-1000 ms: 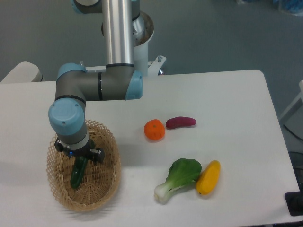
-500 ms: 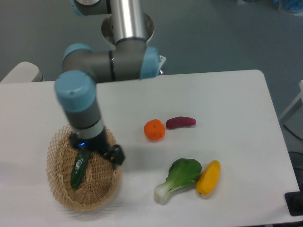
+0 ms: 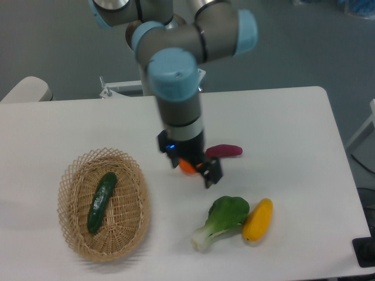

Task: Place the cucumber in the basket

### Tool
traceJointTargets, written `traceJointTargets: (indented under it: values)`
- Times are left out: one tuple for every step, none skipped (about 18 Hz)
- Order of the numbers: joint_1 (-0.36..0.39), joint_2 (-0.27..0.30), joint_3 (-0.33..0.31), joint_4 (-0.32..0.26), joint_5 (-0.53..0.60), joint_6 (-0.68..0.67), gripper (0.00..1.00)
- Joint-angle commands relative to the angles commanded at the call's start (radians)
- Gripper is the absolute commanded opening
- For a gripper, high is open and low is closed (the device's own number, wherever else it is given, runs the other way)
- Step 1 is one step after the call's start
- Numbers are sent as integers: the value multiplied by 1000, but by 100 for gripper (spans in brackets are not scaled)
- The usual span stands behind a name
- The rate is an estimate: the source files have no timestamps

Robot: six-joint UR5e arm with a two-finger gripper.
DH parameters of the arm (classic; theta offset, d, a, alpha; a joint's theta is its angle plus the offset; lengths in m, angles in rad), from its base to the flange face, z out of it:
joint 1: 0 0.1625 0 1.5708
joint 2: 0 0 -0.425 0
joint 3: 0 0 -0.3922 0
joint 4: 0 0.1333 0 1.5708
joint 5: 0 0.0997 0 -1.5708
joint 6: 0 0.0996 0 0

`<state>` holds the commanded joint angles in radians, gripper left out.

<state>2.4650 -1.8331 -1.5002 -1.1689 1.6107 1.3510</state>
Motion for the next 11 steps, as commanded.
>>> traceJointTargets:
  values:
    - [14, 0, 0, -8, 0, 28, 100]
    - [26, 2, 0, -12, 0, 49, 100]
    - [37, 3, 0, -12, 0, 74, 100]
    - [52, 5, 0, -14, 0, 98, 100]
    - [71, 8, -2, -15, -2, 129, 100]
    - [80, 8, -3, -14, -2, 157, 100]
    - [83, 8, -5, -12, 0, 175, 100]
    - [91, 8, -5, -12, -2, 178, 100]
    - [92, 8, -5, -11, -2, 178, 100]
    - [92, 8, -5, -11, -2, 178, 100]
    - [92, 8, -5, -9, -2, 178, 100]
